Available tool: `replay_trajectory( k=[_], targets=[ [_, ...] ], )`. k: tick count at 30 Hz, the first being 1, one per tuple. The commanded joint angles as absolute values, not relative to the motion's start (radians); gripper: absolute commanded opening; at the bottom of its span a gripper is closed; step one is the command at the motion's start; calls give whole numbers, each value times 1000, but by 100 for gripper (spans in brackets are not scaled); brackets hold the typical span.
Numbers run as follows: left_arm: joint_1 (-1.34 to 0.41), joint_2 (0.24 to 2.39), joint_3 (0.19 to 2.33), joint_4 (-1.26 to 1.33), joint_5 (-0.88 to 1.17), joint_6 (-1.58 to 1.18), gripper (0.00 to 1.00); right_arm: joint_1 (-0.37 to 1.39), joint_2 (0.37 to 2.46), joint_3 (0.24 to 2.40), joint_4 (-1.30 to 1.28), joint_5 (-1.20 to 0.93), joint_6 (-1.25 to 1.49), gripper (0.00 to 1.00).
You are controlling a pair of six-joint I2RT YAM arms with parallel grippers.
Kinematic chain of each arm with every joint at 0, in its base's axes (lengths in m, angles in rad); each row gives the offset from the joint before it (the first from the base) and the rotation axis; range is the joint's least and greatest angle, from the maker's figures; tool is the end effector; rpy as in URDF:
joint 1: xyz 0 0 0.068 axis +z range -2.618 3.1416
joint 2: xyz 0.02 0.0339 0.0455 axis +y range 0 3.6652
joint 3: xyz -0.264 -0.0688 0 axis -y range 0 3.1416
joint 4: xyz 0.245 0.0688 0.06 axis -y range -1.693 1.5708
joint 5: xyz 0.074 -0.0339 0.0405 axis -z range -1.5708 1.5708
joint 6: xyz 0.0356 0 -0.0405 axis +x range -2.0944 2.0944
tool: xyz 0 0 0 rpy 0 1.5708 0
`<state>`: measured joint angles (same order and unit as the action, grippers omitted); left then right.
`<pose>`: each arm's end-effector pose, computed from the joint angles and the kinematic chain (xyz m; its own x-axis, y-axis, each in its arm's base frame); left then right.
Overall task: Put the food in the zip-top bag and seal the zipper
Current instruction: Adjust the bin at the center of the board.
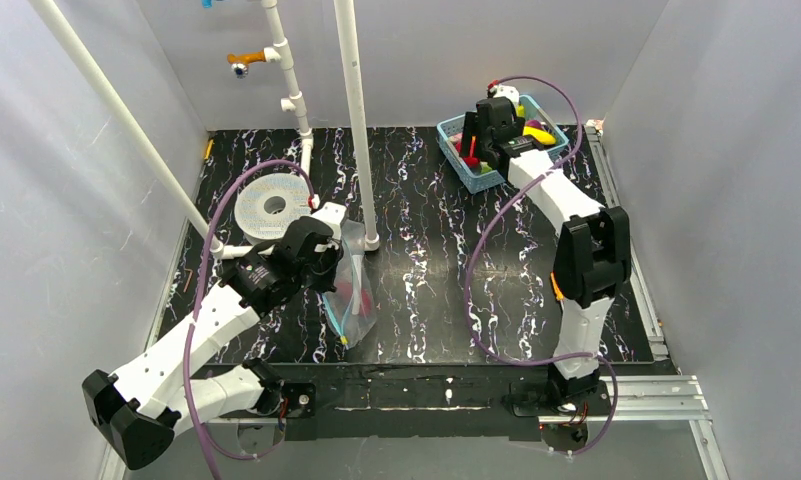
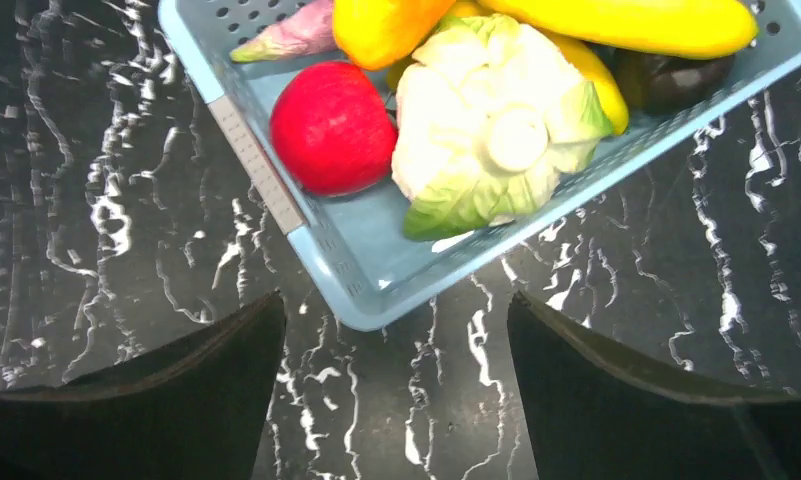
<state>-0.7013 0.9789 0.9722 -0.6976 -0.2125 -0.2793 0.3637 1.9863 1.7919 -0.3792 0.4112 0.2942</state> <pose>0.1584 -0.1240 0.3205 -0.6155 0.1671 -0.7702 0.3518 0.9327 -0.0788 0.4425 0.1532 0.3087 -0.4889 0.0983 -0.8668 0.1353 0.9902 0.0360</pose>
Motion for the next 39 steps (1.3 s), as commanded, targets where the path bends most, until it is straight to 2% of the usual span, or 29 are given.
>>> replay_trajectory(
  k=[1, 7, 12, 18, 23, 28, 35, 39],
  targets=[
    [-696, 927, 965, -692, -187, -276, 0, 340, 2211, 2125, -426, 367, 268, 86],
    [-691, 946, 965, -691, -179, -275, 0, 322, 2315, 2195, -341, 247, 295, 80],
    [-681, 960, 966, -690, -174, -275, 0, 314, 2390, 2236, -338, 264, 354, 75],
    [-675, 975, 969, -691, -170, -275, 0, 298, 2485, 2309, -418, 258, 416, 72],
    [-673, 989, 971, -690, -162, -275, 0, 271, 2493, 2298, -474, 195, 507, 65],
    [-671, 1000, 972, -690, -156, -275, 0, 270, 2478, 2263, -564, 147, 540, 66],
    [-664, 1013, 974, -687, -141, -276, 0, 275, 2521, 2289, -740, 131, 455, 75],
    [-658, 1020, 972, -684, -135, -277, 0, 281, 2446, 2139, -763, 128, 428, 76]
  ],
)
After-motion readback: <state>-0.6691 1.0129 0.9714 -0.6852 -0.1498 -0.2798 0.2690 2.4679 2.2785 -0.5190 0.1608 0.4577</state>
